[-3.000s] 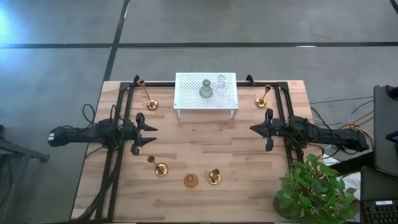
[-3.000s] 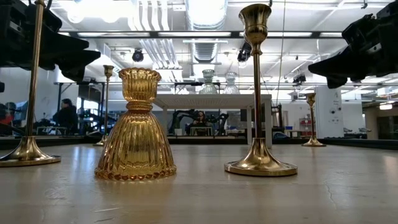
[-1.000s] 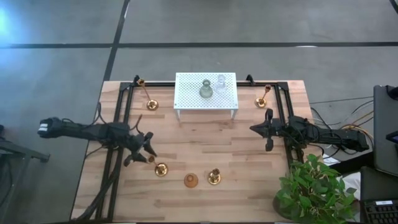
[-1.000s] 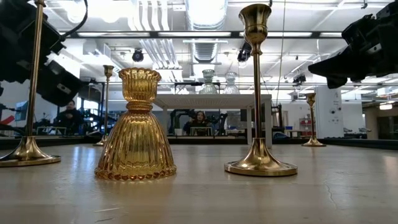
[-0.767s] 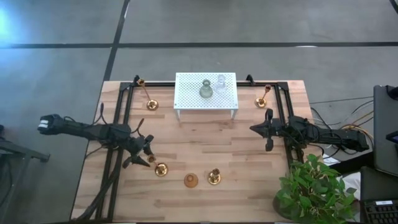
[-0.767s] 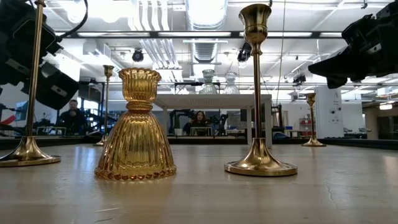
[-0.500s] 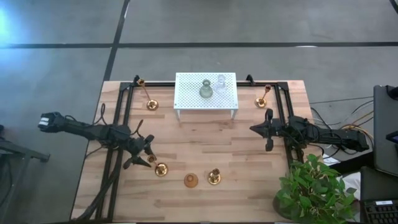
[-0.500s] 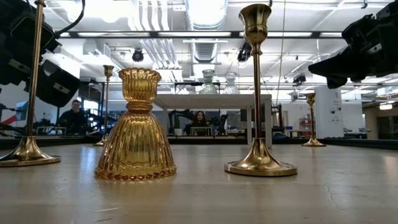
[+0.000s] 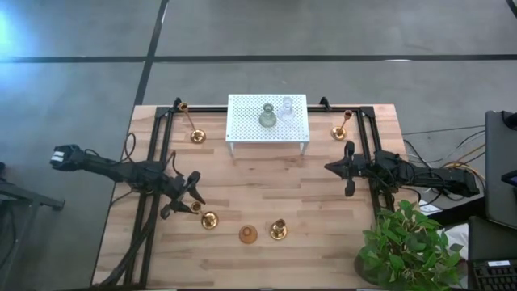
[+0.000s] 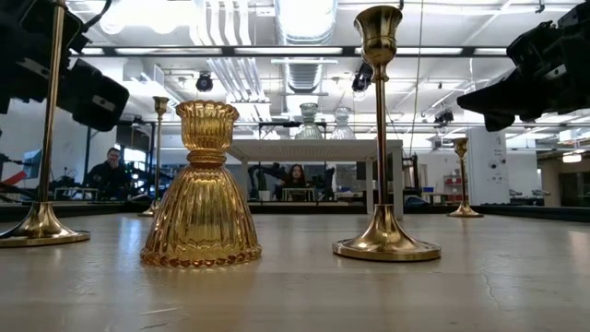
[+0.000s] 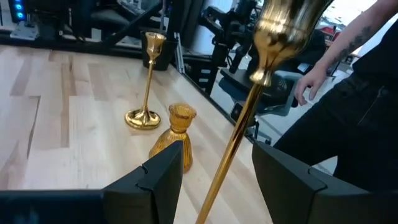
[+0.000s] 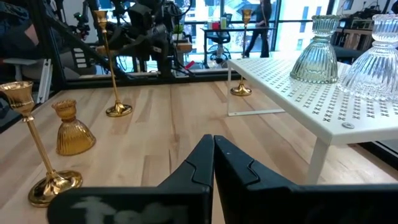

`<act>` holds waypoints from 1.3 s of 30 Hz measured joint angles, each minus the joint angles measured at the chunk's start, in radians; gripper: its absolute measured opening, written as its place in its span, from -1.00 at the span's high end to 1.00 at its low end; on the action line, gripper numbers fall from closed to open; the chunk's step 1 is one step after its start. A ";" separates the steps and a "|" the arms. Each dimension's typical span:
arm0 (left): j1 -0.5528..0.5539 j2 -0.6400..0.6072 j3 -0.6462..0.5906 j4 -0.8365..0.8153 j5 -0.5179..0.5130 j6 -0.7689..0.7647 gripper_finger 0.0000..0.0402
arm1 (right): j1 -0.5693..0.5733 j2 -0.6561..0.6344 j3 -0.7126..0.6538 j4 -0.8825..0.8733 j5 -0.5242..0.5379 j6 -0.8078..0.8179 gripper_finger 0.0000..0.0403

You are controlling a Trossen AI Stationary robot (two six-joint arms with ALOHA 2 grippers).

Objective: Pick & Place candle stick holders
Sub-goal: Put the golden candle holder on the shelf

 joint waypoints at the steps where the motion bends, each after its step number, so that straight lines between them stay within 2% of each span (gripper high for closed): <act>1: -0.001 0.000 0.000 0.009 0.000 0.000 0.02 | 0.000 0.000 0.000 0.000 0.000 -0.001 0.96; 6: -0.008 0.021 0.033 0.027 -0.002 0.030 0.02 | 0.000 0.000 0.000 0.000 0.000 -0.001 0.96; 15: -0.038 0.155 0.074 0.027 0.000 0.097 0.02 | 0.000 -0.001 0.000 0.000 0.000 -0.001 0.96; 19: -0.039 0.185 0.072 0.092 -0.002 0.092 0.05 | 0.000 -0.001 0.000 0.000 0.000 -0.002 0.96; 21: -0.039 0.190 0.076 0.146 0.000 0.095 0.11 | 0.000 -0.001 0.000 0.000 0.000 -0.001 0.96; 24: -0.039 0.193 0.075 0.138 0.001 0.101 0.29 | 0.000 0.003 0.000 0.000 -0.002 -0.001 0.96; 30: -0.038 0.194 0.074 0.146 -0.001 0.109 0.89 | 0.000 0.003 0.000 -0.001 -0.002 -0.001 0.96; 39: -0.039 0.196 0.118 0.132 -0.120 -0.030 0.89 | 0.000 0.003 0.000 0.000 -0.002 -0.001 0.96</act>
